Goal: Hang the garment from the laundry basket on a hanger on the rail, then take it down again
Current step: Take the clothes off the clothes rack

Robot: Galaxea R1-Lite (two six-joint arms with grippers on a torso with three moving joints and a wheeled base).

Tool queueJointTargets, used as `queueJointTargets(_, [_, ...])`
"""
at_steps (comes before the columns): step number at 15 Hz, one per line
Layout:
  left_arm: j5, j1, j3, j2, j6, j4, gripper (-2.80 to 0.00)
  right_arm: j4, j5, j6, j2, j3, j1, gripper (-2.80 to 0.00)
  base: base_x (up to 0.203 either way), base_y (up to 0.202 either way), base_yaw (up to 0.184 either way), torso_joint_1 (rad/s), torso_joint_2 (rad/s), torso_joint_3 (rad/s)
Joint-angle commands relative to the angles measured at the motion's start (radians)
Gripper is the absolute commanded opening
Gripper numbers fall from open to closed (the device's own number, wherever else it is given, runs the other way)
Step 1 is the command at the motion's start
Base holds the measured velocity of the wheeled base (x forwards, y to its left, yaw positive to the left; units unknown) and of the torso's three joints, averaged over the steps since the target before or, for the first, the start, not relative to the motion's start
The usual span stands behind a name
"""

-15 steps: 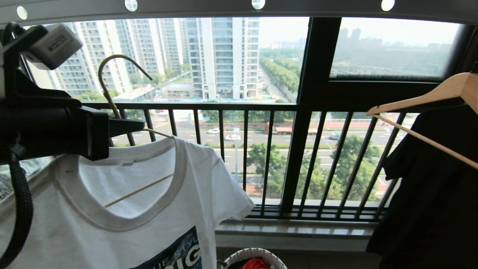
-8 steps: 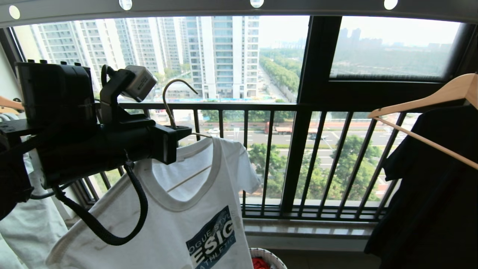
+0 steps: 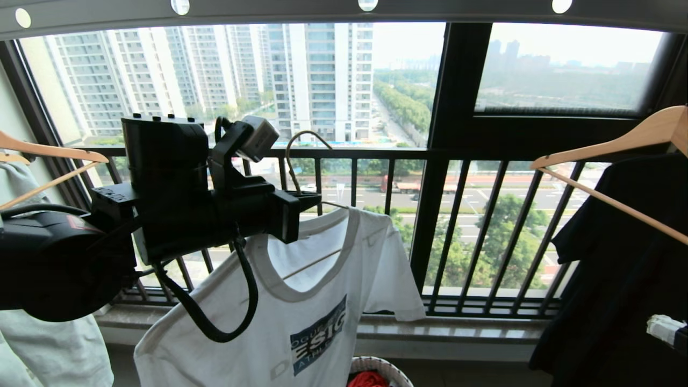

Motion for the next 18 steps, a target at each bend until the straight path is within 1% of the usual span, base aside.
queueJointTargets(1, [-0.008, 0.000, -0.023, 0.120, 0.000, -0.061, -2.80, -0.113, 0.005, 0.024, 0.290, -0.039, 0.075, -2.80, 0.000, 0.000, 0.000, 0.000, 0.00, 0.000])
queueJointTargets(2, [-0.011, 0.000, -0.025, 0.155, 0.000, -0.109, -2.80, -0.162, -0.001, 0.035, 0.360, -0.047, 0.134, -2.80, 0.000, 0.000, 0.000, 0.000, 0.00, 0.000])
queueJointTargets(4, [-0.012, 0.000, -0.045, 0.224, -0.005, -0.229, -2.80, -0.276, -0.047, 0.073, 0.521, -0.073, 0.258, -2.80, 0.000, 0.000, 0.000, 0.000, 0.00, 0.000])
queueJointTargets(6, [-0.007, 0.000, -0.068, 0.244, -0.010, -0.254, -2.80, -0.391, -0.108, 0.107, 0.675, -0.132, 0.334, -2.80, 0.000, 0.000, 0.000, 0.000, 0.00, 0.000])
queueJointTargets(9, [-0.005, 0.000, -0.077, 0.243, -0.048, -0.256, -2.80, -0.463, -0.175, 0.127, 0.883, -0.304, 0.424, -2.80, 0.000, 0.000, 0.000, 0.000, 0.00, 0.000])
queueJointTargets(12, [-0.003, 0.000, -0.096, 0.277, -0.050, -0.258, -2.80, -0.481, -0.226, 0.131, 1.052, -0.485, 0.461, -2.80, 0.000, 0.000, 0.000, 0.000, 0.00, 0.000])
queueJointTargets(14, [0.003, 0.000, -0.104, 0.293, -0.050, -0.258, -2.80, -0.484, -0.258, 0.132, 1.133, -0.561, 0.469, -2.80, 0.000, 0.000, 0.000, 0.000, 0.00, 0.000])
queueJointTargets(15, [0.016, -0.001, -0.114, 0.301, -0.050, -0.259, -2.80, -0.484, -0.266, 0.131, 1.168, -0.587, 0.470, -2.80, 0.000, 0.000, 0.000, 0.000, 0.00, 0.000])
queueJointTargets(17, [0.068, -0.007, -0.140, 0.326, -0.051, -0.260, -2.80, -0.485, -0.299, 0.131, 1.226, -0.640, 0.470, -2.80, 0.000, 0.000, 0.000, 0.000, 0.00, 0.000])
queueJointTargets(18, [0.097, -0.009, -0.154, 0.341, -0.058, -0.283, -2.80, -0.486, -0.318, 0.130, 1.255, -0.652, 0.471, -2.80, 0.000, 0.000, 0.000, 0.000, 0.00, 0.000])
